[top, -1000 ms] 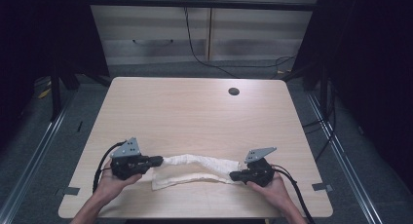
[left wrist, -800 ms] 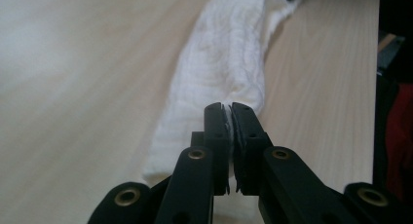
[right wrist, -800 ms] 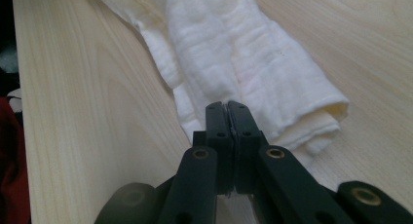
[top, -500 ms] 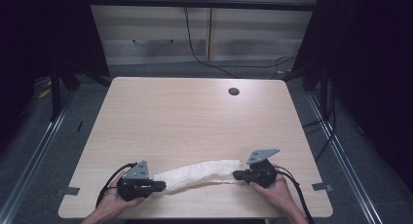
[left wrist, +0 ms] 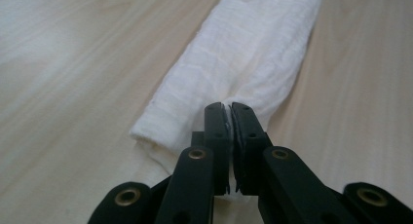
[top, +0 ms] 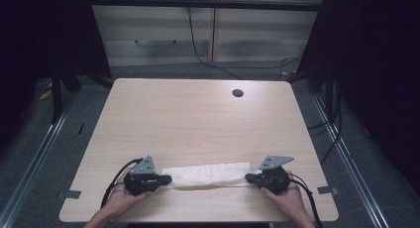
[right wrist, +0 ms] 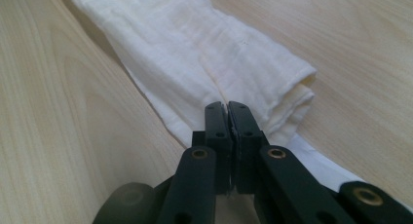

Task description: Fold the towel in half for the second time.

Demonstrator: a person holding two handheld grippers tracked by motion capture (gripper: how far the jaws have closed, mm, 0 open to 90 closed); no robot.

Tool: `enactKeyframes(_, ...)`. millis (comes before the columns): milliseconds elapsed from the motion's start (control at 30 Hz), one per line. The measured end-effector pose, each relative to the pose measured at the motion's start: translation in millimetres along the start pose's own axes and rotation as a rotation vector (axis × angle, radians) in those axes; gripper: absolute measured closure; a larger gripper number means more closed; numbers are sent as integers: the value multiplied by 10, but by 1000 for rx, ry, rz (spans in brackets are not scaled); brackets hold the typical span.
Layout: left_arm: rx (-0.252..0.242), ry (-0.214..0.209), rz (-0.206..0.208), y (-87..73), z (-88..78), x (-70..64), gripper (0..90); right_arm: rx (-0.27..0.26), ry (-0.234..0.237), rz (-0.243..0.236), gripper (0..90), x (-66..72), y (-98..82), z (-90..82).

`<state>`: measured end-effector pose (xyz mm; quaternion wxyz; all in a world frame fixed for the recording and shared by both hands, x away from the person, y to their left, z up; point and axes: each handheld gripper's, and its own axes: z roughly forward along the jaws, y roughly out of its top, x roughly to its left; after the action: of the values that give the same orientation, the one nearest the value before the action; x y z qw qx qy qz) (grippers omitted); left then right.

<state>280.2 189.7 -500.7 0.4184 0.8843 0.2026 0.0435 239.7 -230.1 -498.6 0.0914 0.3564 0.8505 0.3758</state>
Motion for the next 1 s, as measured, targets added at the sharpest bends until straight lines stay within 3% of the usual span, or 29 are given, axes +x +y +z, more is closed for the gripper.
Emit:
enactKeyframes(67,-3,16,-11,17,22,17,862,-5,7,4,875,-5,-9,-3)
enactKeyframes(233,0,5,-34,15,-3,20,840,-16,20,26,809,-4,-15,-19)
enactKeyframes(467,-21,-18,-76,6,-95,-14,705,-51,48,45,766,17,4,-53)
enactKeyframes(600,-53,-28,-102,37,-172,9,608,-108,67,60,742,4,41,-126)
enactKeyframes(833,-119,26,-175,124,-351,105,420,-209,26,111,669,-102,134,-306)
enactKeyframes(1000,-121,81,-225,142,-479,228,401,-237,-19,142,617,-195,181,-434)
